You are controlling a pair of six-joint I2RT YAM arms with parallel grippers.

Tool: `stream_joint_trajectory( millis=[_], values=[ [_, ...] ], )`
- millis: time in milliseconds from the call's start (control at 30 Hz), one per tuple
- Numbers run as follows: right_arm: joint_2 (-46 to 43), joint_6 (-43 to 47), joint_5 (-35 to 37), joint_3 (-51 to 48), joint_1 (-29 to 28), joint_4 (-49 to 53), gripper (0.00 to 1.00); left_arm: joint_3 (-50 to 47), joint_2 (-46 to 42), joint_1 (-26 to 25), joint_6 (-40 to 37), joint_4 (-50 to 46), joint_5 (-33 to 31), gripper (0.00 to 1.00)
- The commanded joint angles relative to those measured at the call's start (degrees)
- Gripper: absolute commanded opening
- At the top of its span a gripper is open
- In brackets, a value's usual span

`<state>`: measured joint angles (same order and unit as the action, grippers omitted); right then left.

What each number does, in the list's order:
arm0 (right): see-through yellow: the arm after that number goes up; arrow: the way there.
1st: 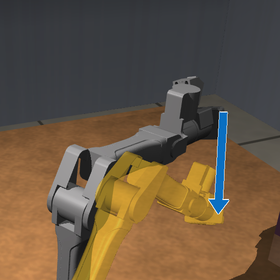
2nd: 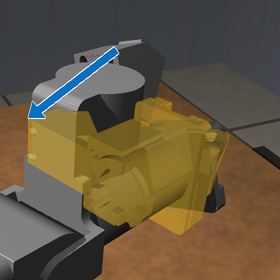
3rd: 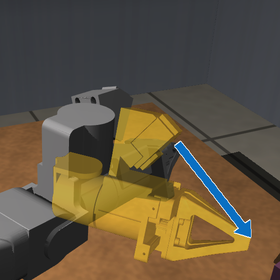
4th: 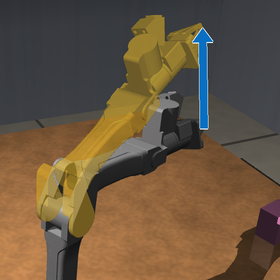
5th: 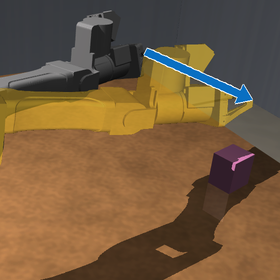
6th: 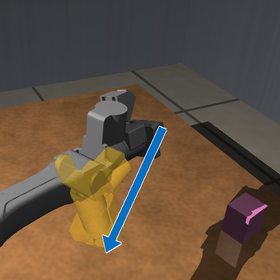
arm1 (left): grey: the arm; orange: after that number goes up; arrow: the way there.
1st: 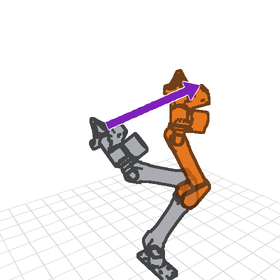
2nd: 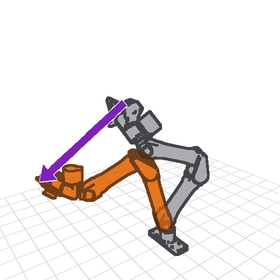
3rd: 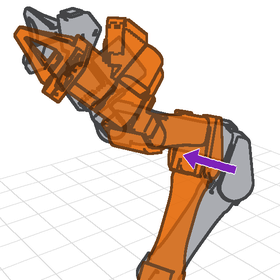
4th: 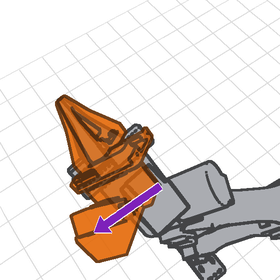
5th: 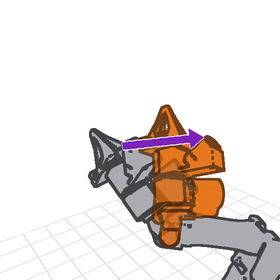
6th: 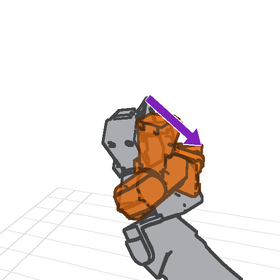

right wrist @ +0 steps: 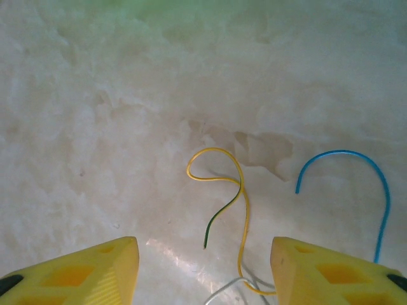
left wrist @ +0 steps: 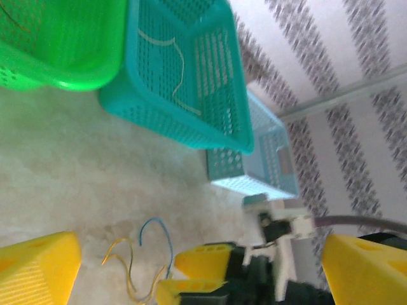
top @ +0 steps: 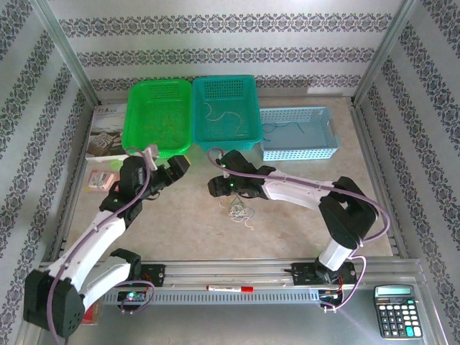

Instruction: Untangle the cables

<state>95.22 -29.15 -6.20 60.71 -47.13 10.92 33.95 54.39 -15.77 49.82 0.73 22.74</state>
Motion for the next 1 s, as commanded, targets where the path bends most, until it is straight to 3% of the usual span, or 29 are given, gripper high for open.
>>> stream_joint_trajectory(
  millis=[0, 167, 367, 667, 967],
  values=[
    [-5.86, 0.39, 2.68, -2.95, 0.15, 0.49, 0.57, 4.17, 3.86, -2.69, -7.3, -1.78, 4.55, 0.85],
    [-12.97, -1.65, 4.72, -9.36, 2.21, -0.06, 0.57, 9.69, 11.31, -11.24, -15.52, -12.91, -2.71, 0.78],
    [-20.81, -4.22, 5.99, -16.86, 3.78, -0.55, 0.57, 15.51, 20.7, -18.13, -17.93, -19.58, -10.6, 0.52],
    [-26.08, -6.58, 6.57, -23.27, 4.41, -1.37, 0.57, 22.57, 33.35, -22.87, -19.58, -22.4, -14.48, 0.48],
    [-28.76, -7.2, 6.73, -25.88, 5.07, -1.59, 0.57, 25.11, 39.6, -23.48, -20.38, -22.55, -16.36, 0.46]
  ],
)
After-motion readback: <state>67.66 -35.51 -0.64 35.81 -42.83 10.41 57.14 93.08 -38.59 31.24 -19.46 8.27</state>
